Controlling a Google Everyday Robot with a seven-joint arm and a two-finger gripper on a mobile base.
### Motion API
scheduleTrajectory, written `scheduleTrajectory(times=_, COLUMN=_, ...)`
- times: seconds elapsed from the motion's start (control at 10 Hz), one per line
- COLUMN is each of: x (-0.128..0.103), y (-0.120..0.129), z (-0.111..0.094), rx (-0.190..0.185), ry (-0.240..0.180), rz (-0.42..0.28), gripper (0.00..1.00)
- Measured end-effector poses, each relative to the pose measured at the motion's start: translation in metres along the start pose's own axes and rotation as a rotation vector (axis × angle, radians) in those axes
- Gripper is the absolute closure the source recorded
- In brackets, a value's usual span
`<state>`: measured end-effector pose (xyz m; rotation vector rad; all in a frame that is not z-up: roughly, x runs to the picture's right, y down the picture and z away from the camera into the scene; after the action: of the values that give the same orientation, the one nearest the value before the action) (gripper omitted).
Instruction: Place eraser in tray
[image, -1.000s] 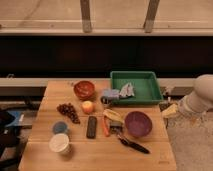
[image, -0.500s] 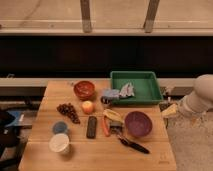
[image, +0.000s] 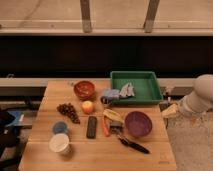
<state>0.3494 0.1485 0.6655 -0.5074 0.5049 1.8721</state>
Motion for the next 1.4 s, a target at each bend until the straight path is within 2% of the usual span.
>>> scheduleTrajectory(times=0.7, x=0.0, y=0.0, z=0.0, rx=0.0, ry=0.0, rz=0.0, gripper=0.2)
scheduleTrajectory(times=0.9, x=0.001, y=0.001, z=0.001, rx=0.01, ry=0.005, rz=-0.012, gripper=0.2)
scheduleTrajectory(times=1.1, x=-0.001, y=0.022, z=0.005, rx=0.022, ry=0.011, rz=-0.059, gripper=0.2)
scheduleTrajectory(times=1.3, x=-0.002, y=0.062, z=0.01, rx=0.029, ry=0.015, rz=-0.126, gripper=0.2)
scheduleTrajectory(times=1.4, x=-0.002, y=0.09, z=0.013, rx=0.032, ry=0.016, rz=-0.178, gripper=0.2)
